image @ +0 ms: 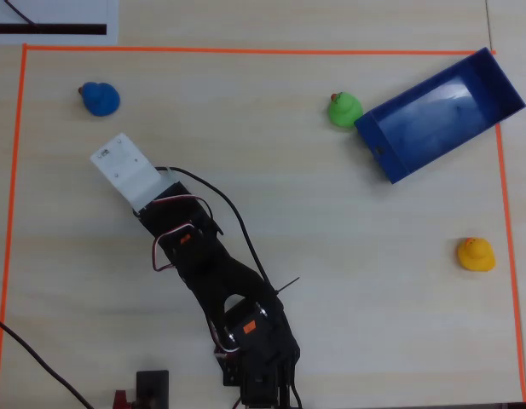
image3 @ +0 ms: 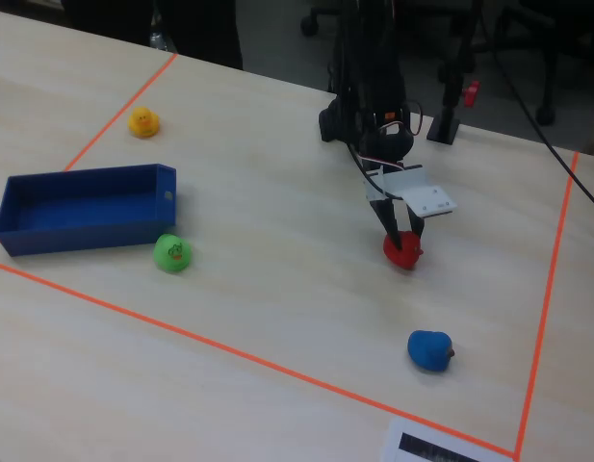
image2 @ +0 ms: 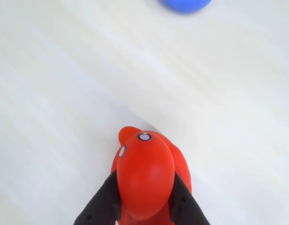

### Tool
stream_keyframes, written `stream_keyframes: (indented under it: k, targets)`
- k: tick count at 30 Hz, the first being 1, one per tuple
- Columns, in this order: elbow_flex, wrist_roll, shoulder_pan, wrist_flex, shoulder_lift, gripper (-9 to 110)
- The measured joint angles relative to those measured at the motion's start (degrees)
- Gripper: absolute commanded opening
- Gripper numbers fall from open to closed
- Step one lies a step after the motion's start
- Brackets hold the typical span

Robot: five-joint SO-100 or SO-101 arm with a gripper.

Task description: Grasp red duck and put it into box.

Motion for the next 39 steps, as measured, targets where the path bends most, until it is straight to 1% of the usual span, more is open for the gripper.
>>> stream_keyframes:
  k: [3, 7, 11, 14, 16, 18, 21, 24, 27, 31, 39]
  targets:
    - [-0.70, 0.62, 3.08, 8.70, 5.01, 0]
    - [-8.79, 2.11, 12.04, 28.56, 13.62, 0]
    - [-23.47, 1.76, 25.84, 48.43, 13.27, 0]
    - [-36.91, 1.76, 38.14, 57.83, 7.56, 0]
    - [-46.41, 1.58, 46.85, 61.44, 2.20, 0]
    - [-55.81, 0.97, 55.28, 63.02, -4.31, 0]
    - [-68.38, 0.18, 66.36, 62.14, -14.59, 0]
    - [-78.66, -0.09, 72.77, 60.73, -24.87, 0]
    - [-87.63, -0.09, 73.74, 60.47, -34.28, 0]
    - [-96.86, 0.79, 72.42, 58.71, -44.47, 0]
    - [-104.06, 1.41, 69.35, 56.16, -54.23, 0]
